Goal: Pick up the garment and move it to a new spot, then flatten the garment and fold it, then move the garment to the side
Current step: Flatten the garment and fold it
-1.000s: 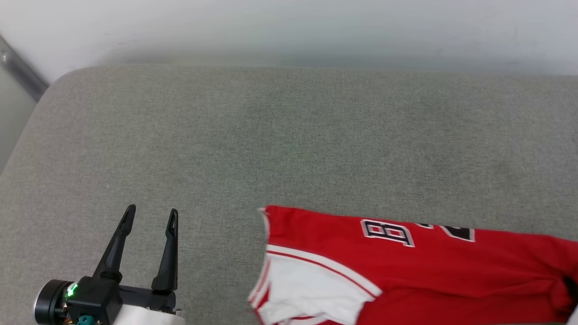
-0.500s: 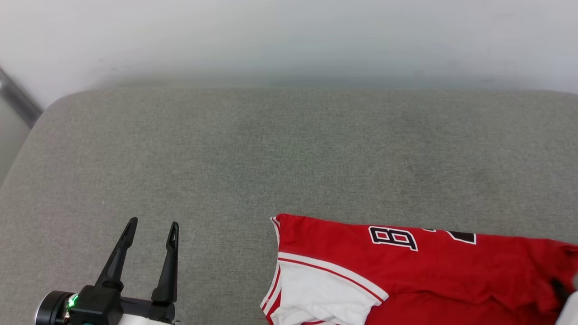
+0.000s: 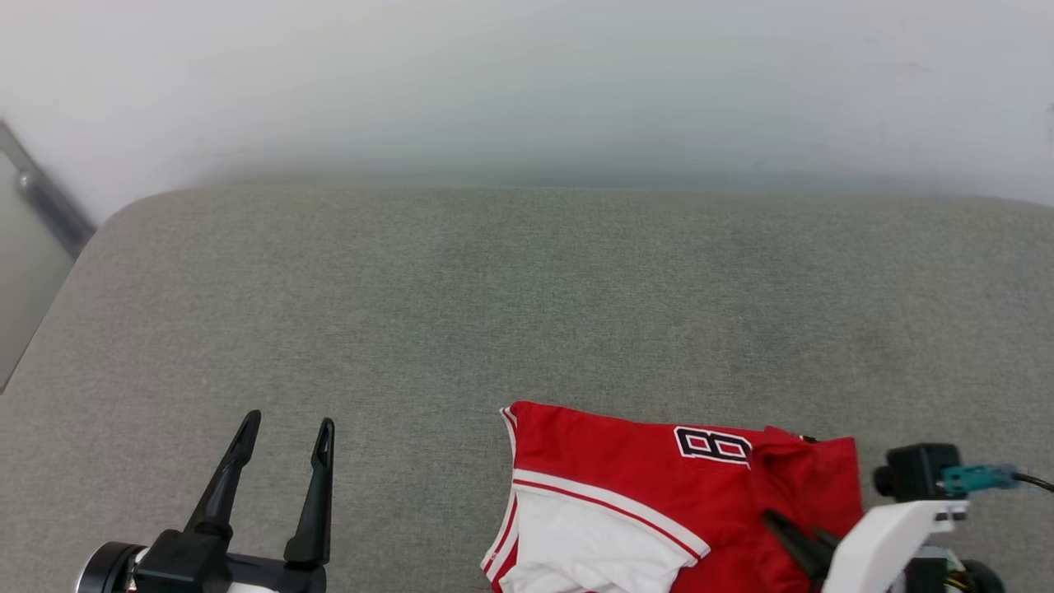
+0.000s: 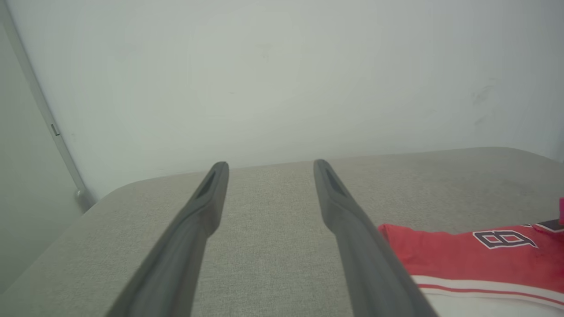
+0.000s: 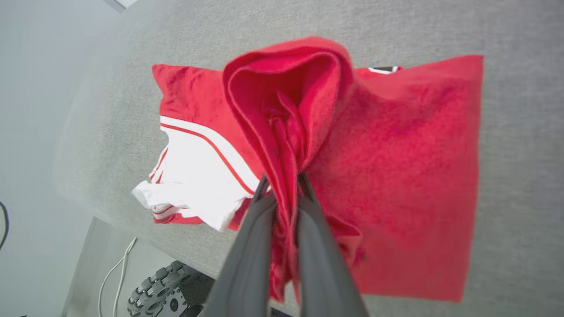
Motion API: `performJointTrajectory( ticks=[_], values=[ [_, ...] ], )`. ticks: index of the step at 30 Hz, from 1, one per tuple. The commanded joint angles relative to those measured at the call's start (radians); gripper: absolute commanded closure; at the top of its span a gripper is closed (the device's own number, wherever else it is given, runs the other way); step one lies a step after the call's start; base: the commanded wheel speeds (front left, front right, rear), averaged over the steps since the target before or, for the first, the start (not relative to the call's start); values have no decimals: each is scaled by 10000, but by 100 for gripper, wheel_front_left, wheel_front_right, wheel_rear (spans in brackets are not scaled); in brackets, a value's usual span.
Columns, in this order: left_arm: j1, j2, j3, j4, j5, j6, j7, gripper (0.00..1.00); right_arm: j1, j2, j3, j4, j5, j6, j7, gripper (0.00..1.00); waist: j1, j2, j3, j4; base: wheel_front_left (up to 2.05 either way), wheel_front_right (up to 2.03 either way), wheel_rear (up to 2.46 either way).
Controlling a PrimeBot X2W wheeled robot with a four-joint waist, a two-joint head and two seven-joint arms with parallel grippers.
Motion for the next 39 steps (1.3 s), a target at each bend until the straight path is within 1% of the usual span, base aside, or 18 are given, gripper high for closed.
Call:
performJointTrajectory(
  ticks=[1, 6, 8, 10, 16, 19, 23, 24, 25, 26, 30, 33, 36, 39],
  values=[
    [81, 2, -12, 18, -21, -3, -21, 0, -170, 149, 104, -63, 165, -4, 55, 100, 0, -1, -14, 59, 0, 0, 0],
    [108, -18, 23, -2, -43, -3, -21, 0, -587, 493, 444, 174, 949, -4, 68, 100, 0, -1, -27, 270, 0, 0, 0],
    [55, -29, 30, -53, 2, -3, -21, 0, -787, 508, 721, 495, 1651, -4, -179, 100, 0, -1, -26, 361, 0, 0, 0],
    [-11, -62, 15, -93, -14, -4, -21, 0, -1059, 512, 1093, 902, 2120, -4, -484, 100, 0, -1, -1, 457, 0, 0, 0],
    [-145, -57, -193, -45, -18, -4, -21, 0, -1978, 505, 1987, 2364, 3010, -4, -1509, 100, 0, -1, 122, 761, 0, 0, 0],
    [-243, -80, -237, -25, -37, -4, -21, 0, -2376, 505, 2410, 3094, 3192, -3, -1796, 100, 0, -1, 238, 907, 0, 0, 0],
    [-274, -80, -268, 0, -61, -4, -21, 0, -2776, 501, 2772, 3872, 3135, -4, -2070, 100, 0, -1, 390, 1031, 0, 0, 0],
    [-290, -82, -256, 10, -69, -4, -21, 0, -2866, 503, 2865, 4033, 3109, -3, -2143, 85, 0, -1, 412, 1043, 0, 0, 0],
    [-300, -88, -242, 13, -77, -4, -21, 0, -2937, 505, 2963, 4186, 3058, -3, -2183, 20, 0, -1, 429, 1051, 0, 0, 0],
    [-300, -91, -232, 25, -81, -4, -21, 0, -3001, 505, 3080, 4314, 3030, -3, -2208, 0, 0, -1, 441, 1054, 0, 0, 0],
    [-307, -94, -212, 49, -77, -4, -21, 0, -3200, 493, 3711, 4307, 3134, -3, -2219, 0, 0, -1, 460, 1024, 0, 0, 0],
    [-335, -95, -226, 74, -64, -4, -21, 0, -3264, 507, 4233, 4024, 3396, -3, -2147, 0, 0, -1, 433, 962, 0, 0, 0],
    [-343, -102, -239, 75, -51, -4, -21, 0, -3341, 493, 4469, 3712, 3407, -3, -2151, 0, 0, -1, 401, 862, 0, 0, 0],
    [-333, -103, -234, 53, -40, -4, -21, 0, -3572, 490, 4275, 3388, 2957, -3, -2352, 0, 0, -1, 384, 720, 0, 0, 0]
  ],
)
